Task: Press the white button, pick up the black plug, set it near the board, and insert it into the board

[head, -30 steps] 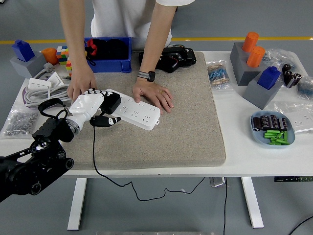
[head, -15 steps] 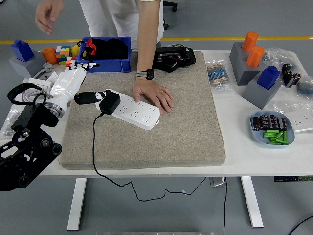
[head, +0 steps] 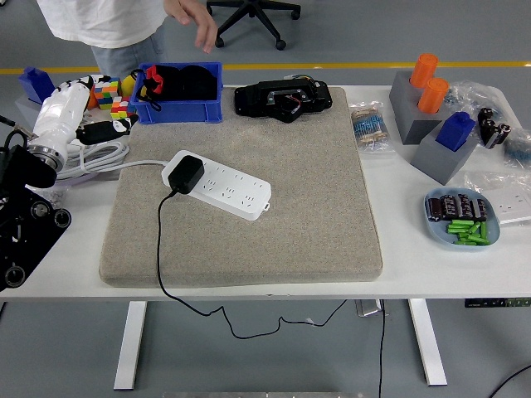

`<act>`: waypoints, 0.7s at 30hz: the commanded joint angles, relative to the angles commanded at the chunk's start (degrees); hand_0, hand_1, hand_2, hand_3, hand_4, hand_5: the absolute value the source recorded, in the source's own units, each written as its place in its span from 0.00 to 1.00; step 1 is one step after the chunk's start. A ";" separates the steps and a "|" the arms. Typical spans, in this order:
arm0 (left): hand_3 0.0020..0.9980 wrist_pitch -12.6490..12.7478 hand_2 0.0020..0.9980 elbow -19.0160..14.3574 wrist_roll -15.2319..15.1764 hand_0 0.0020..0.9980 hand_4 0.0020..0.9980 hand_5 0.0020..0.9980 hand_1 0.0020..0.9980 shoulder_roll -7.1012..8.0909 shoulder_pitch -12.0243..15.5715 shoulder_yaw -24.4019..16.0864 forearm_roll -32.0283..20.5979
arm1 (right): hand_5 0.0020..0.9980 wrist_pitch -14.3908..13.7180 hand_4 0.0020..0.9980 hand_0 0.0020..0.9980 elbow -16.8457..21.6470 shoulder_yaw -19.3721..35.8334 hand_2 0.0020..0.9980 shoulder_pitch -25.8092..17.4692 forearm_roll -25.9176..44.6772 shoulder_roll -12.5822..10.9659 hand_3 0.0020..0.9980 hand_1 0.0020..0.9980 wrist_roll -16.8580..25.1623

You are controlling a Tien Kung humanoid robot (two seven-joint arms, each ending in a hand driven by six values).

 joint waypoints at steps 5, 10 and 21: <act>0.90 -1.06 0.95 1.44 0.28 0.97 0.85 0.60 0.98 0.21 -0.05 -0.85 -0.87 | 0.35 -0.20 0.70 0.71 0.52 1.12 0.64 0.46 -0.60 -0.37 0.62 0.63 -0.05; 0.90 -1.55 0.95 1.32 0.38 0.98 0.85 0.61 0.98 0.50 0.26 -2.66 -1.02 | 0.36 -0.13 0.71 0.71 0.48 1.63 0.64 0.96 -0.76 -0.92 0.63 0.63 0.13; 0.89 -2.56 0.95 0.87 0.89 0.98 0.85 0.61 0.98 -0.20 1.96 -9.77 0.10 | 0.43 -0.01 0.77 0.74 0.30 1.33 0.66 2.40 -2.03 -1.85 0.64 0.66 0.26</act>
